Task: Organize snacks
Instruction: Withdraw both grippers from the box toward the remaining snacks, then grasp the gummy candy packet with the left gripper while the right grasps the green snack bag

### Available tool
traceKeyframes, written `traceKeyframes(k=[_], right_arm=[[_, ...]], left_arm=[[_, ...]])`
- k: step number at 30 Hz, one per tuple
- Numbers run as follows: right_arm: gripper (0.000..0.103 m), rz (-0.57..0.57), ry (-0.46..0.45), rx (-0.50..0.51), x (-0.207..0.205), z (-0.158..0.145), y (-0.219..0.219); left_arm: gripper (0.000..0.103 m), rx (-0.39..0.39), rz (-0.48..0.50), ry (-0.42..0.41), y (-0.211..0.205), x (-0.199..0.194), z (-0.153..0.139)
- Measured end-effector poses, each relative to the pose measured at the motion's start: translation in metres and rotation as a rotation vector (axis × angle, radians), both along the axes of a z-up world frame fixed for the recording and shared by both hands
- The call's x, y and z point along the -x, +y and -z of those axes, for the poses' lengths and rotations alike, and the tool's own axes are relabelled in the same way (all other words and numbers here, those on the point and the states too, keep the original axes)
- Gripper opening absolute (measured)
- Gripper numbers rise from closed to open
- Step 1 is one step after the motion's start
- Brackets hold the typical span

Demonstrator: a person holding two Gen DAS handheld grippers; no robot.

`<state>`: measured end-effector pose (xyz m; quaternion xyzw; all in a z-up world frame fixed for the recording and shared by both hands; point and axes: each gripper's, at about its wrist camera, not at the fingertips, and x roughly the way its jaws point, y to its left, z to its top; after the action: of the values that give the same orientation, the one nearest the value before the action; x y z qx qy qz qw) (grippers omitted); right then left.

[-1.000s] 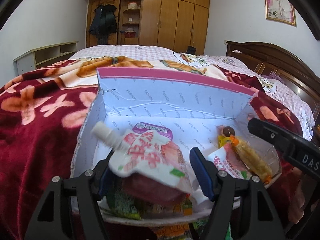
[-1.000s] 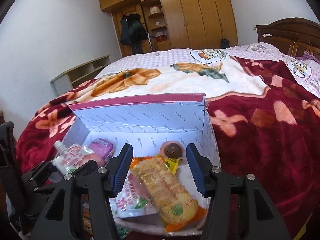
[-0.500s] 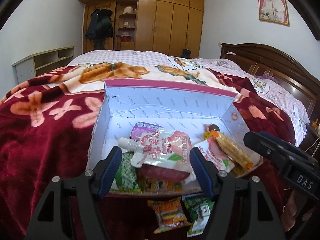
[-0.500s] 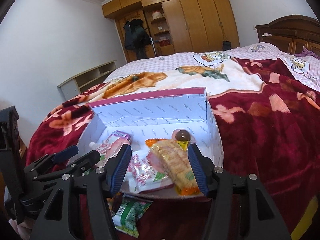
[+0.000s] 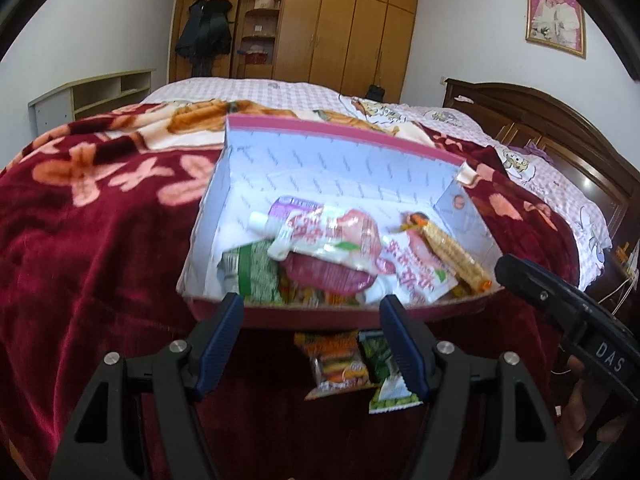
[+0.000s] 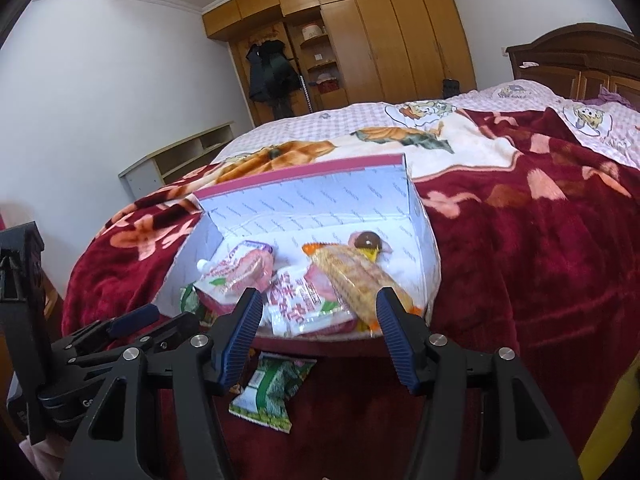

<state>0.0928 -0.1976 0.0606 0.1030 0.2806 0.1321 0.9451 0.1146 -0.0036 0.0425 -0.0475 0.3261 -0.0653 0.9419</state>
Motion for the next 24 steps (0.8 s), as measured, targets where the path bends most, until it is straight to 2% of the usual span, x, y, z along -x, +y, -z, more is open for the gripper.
traceKeyframes(k=[5,16,24], right_arm=[[0.061,0.014,0.019,-0.013,0.009,0.011,-0.004],[0.061,0.029,0.036,-0.021,0.024,0.028,-0.012],[0.061,0.038,0.054,-0.052,0.028,0.037,-0.020]], left_arm=[[0.074,0.007,0.008,0.033,-0.002,0.004,0.009],[0.074,-0.077,0.004,0.057,-0.017,0.005,0.026],[0.074,-0.094,-0.016,0.089,-0.019,-0.003,0.038]])
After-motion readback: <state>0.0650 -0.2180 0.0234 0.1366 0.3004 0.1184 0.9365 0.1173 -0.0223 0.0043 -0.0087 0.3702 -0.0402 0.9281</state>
